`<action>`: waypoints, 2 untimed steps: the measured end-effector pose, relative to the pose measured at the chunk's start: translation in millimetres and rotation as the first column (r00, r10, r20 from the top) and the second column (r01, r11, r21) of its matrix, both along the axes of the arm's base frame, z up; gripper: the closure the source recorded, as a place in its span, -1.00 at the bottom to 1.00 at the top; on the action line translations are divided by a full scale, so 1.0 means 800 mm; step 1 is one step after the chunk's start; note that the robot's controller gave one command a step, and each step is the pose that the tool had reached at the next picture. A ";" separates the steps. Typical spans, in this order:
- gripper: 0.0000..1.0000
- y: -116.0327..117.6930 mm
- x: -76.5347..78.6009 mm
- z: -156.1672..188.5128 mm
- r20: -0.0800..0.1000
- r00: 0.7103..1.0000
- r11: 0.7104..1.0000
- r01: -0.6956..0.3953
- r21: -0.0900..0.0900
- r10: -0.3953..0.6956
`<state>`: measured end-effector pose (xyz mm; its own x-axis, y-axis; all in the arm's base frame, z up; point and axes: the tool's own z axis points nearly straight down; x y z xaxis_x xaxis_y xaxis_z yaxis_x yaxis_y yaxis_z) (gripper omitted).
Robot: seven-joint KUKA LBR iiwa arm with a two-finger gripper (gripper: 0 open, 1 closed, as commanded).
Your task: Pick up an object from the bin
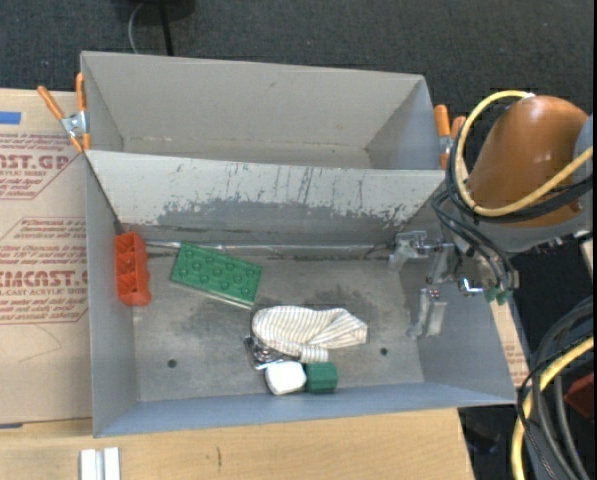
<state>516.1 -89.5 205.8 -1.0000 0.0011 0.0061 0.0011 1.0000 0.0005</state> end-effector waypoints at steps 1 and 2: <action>-1.00 0.001 0.002 0.006 0.008 1.000 1.000 -0.002 -0.001 0.002; -1.00 0.069 0.000 -0.034 0.005 0.993 0.993 -0.120 0.000 0.120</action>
Offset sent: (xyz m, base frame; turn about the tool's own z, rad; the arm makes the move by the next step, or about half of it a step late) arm -0.0011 0.0895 -0.0475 -0.1961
